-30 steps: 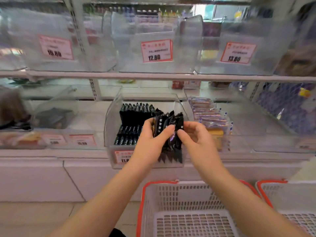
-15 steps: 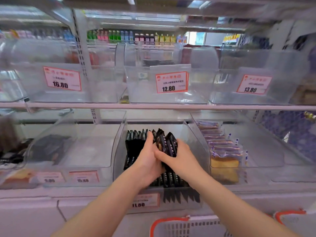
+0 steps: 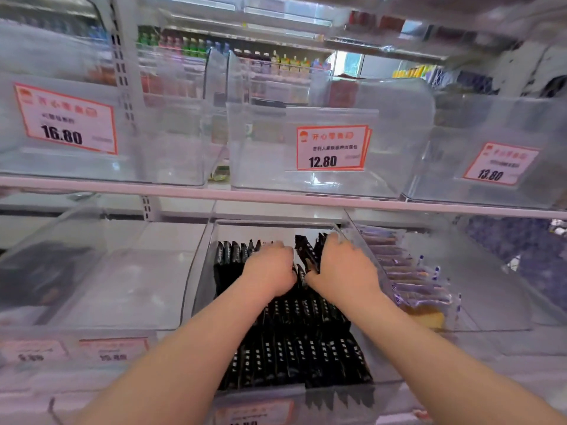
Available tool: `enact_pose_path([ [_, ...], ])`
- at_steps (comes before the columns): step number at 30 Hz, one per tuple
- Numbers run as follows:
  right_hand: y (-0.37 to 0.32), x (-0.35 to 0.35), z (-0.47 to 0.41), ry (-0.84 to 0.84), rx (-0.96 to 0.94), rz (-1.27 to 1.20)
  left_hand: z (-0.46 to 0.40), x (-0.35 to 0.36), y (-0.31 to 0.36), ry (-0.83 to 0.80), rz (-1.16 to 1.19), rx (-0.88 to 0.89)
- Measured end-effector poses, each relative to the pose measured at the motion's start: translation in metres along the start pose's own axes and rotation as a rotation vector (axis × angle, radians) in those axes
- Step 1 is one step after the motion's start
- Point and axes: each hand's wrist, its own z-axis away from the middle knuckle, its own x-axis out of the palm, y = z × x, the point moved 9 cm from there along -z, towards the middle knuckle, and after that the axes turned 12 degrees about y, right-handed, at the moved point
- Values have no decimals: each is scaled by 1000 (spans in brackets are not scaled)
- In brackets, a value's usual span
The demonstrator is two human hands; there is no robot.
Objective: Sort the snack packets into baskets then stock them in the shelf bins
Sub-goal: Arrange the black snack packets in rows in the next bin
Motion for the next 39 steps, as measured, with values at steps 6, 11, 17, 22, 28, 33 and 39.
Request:
enact_pose_path([
  [6, -2, 36, -19, -128, -1, 155, -10, 20, -3, -4, -182, 115],
  [11, -4, 73, -26, -308, 6, 38, -12, 22, -9, -3, -99, 87],
  [17, -2, 72, -23, -584, -158, -79, -17, 34, -6, -19, -190, 109],
  [22, -3, 74, -16, -555, -323, 113, -23, 31, -6, 42, -198, 99],
  [28, -17, 72, -34, -364, -463, 248, -25, 26, -9, 173, -142, 33],
  [33, -13, 80, -30, -480, -533, 293, -25, 30, 4, 193, -30, 207],
  [39, -13, 79, -30, -385, -590, 349, -28, 34, 5, 197, -112, 178],
])
